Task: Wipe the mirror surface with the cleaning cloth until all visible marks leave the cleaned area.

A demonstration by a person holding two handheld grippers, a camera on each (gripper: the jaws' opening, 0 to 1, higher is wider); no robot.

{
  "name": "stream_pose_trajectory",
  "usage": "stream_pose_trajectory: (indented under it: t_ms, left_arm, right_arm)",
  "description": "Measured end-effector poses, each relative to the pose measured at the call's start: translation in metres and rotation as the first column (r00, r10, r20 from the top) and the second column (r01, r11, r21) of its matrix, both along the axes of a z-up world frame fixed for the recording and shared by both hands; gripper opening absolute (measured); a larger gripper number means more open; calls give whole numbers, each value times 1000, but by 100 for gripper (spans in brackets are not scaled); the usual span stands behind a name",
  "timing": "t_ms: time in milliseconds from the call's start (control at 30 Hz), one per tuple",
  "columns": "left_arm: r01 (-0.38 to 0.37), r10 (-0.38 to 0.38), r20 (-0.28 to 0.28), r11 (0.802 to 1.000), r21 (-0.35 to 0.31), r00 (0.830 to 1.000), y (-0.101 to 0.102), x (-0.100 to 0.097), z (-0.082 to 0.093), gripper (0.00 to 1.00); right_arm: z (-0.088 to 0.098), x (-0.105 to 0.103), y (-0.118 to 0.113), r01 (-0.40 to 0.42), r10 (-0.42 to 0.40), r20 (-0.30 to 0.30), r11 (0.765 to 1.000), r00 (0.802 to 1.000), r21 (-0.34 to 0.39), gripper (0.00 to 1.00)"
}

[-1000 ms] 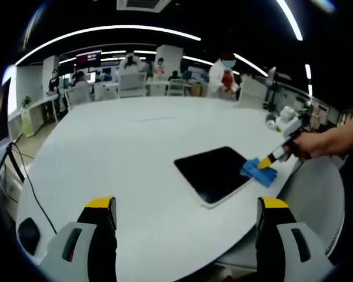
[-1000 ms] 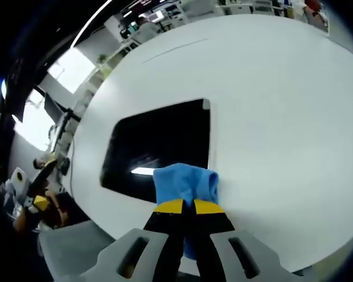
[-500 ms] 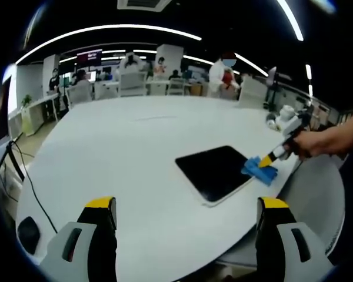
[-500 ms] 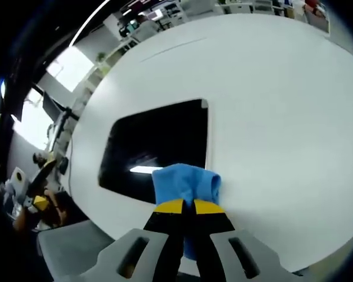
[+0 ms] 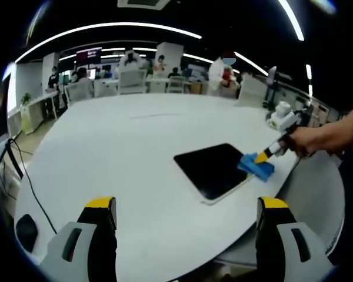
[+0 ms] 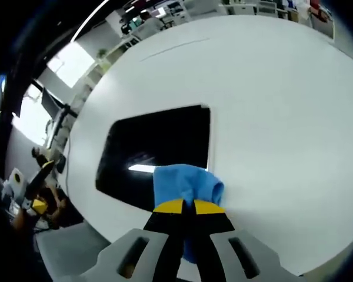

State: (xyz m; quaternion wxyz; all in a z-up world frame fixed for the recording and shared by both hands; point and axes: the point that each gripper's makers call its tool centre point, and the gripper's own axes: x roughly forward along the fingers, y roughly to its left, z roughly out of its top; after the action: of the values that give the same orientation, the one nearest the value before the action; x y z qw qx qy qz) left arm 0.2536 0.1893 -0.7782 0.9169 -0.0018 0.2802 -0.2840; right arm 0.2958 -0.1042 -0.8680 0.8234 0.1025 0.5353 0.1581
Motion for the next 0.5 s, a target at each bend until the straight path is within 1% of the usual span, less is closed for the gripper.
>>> stream_pose_trajectory:
  t_ms: [500]
  left_arm:
    - [8,-8,0,1000,-9,1000,-4,3,0,100]
  right_arm:
    - [1,19,1,-4,4,26,1000,1000,-19,0]
